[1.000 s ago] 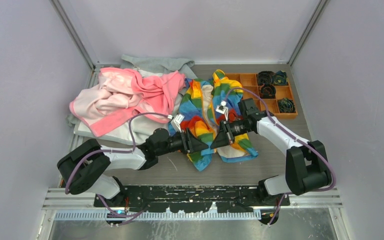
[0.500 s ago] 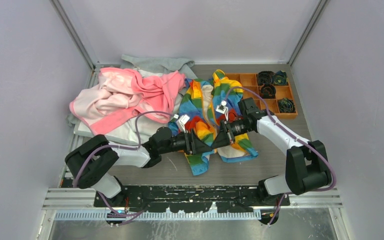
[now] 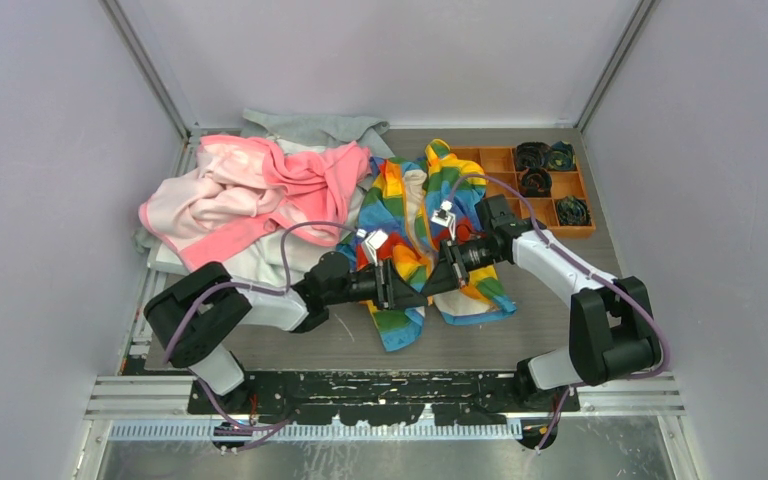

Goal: Zip up the jacket
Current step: Pick up the jacket from the center of the board.

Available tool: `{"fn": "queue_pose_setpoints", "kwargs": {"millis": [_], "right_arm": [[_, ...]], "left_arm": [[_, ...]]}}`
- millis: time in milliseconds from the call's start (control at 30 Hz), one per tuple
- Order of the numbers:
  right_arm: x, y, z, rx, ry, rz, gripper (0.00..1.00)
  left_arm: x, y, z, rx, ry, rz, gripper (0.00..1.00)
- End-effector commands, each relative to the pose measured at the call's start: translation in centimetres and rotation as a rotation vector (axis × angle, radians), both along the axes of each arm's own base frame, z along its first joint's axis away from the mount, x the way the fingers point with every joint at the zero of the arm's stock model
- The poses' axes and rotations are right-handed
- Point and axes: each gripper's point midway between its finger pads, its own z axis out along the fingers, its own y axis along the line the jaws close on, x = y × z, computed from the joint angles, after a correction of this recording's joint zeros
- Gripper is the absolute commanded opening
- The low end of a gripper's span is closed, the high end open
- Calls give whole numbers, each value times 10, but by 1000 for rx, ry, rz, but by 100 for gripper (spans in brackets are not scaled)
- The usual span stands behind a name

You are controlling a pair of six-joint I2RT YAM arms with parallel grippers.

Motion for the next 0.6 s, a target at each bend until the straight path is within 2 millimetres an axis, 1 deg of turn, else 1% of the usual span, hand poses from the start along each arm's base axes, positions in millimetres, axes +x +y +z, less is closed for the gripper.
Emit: {"fn": "queue_pose_setpoints", "kwargs": {"millis": [0, 67, 200, 233, 300, 400, 567], "right_arm": [[12, 3, 15, 34, -40, -11, 1], [14, 1, 15, 36, -40, -18, 1], [14, 0, 15, 34, -47, -19, 1], [14, 0, 15, 33, -49, -18, 1], [13, -1, 15, 26, -59, -13, 2], [13, -3, 18, 22, -71, -4, 3], [16, -10, 20, 15, -88, -20, 15]], "left_arm": [[2, -9, 24, -78, -58, -38, 38], [2, -8, 21, -76, -54, -38, 33], [3, -7, 21, -95, -47, -47, 7], [3, -7, 21, -100, -44, -50, 3], [3, -7, 19, -100, -37, -55, 0], [3, -6, 15, -95, -31, -60, 0], [3, -4, 12, -89, -35, -59, 0]]}}
